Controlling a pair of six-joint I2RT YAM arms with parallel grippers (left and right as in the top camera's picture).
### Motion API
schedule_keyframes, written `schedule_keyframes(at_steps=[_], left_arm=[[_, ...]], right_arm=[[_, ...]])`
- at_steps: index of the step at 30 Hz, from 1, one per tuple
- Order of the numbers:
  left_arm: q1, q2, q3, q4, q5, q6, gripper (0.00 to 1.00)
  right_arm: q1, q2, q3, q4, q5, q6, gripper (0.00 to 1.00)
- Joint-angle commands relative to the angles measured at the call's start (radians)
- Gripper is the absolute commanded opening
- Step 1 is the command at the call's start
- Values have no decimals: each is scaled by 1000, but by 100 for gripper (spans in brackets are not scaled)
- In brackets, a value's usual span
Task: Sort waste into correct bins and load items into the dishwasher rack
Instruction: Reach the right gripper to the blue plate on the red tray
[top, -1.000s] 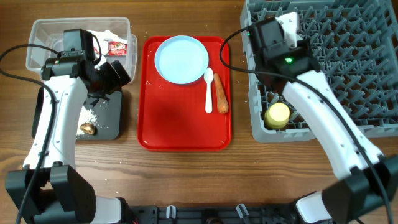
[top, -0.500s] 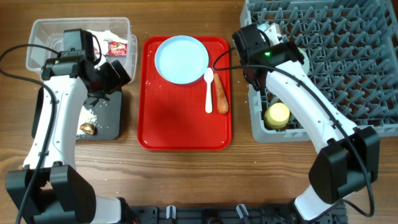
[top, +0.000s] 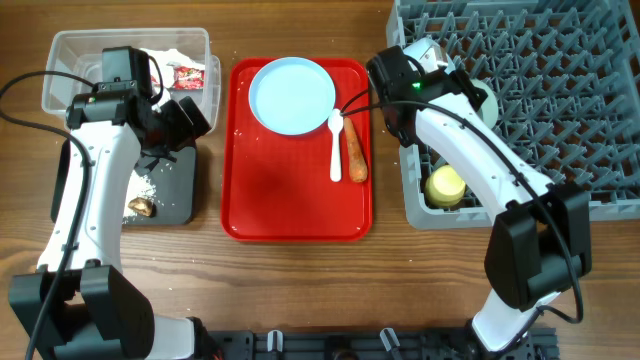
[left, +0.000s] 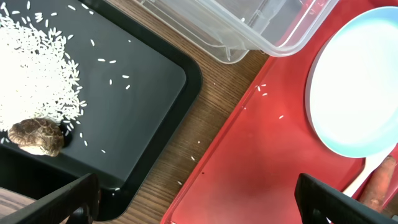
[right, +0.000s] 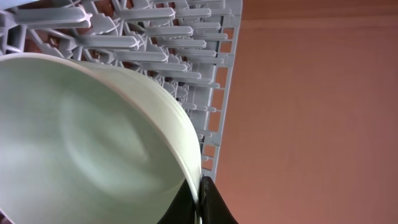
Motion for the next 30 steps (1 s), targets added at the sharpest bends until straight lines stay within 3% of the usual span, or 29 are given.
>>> schedule_keyframes(at_steps=[1, 7, 9, 12, 16, 19, 21, 24, 26, 27, 30], left_arm=[[2, -2, 6, 0, 5, -13, 100], [2, -2, 6, 0, 5, -13, 100], [2, -2, 6, 0, 5, -13, 100], [2, -2, 6, 0, 5, -13, 100], [2, -2, 6, 0, 5, -13, 100], [2, -2, 6, 0, 5, -13, 100], [2, -2, 6, 0, 5, -13, 100], [2, -2, 6, 0, 5, -13, 100], [2, -2, 6, 0, 5, -13, 100], [2, -2, 6, 0, 5, -13, 100], [2, -2, 6, 0, 5, -13, 100]], right_arm=[[23, 24, -8, -13, -17, -3, 4], [162, 24, -8, -51, -74, -63, 58], [189, 24, -7, -48, -75, -62, 80], [208, 16, -4, -53, -75, -62, 100], [208, -13, 64, 7, -117, -62, 100], [208, -27, 168, 21, -288, -67, 100], [208, -31, 228, 21, -527, -65, 100], [208, -32, 241, 74, -1125, -66, 100], [206, -31, 236, 160, -1315, -48, 100], [201, -26, 236, 263, -1274, 80, 95], [176, -4, 235, 442, -1147, 216, 89]])
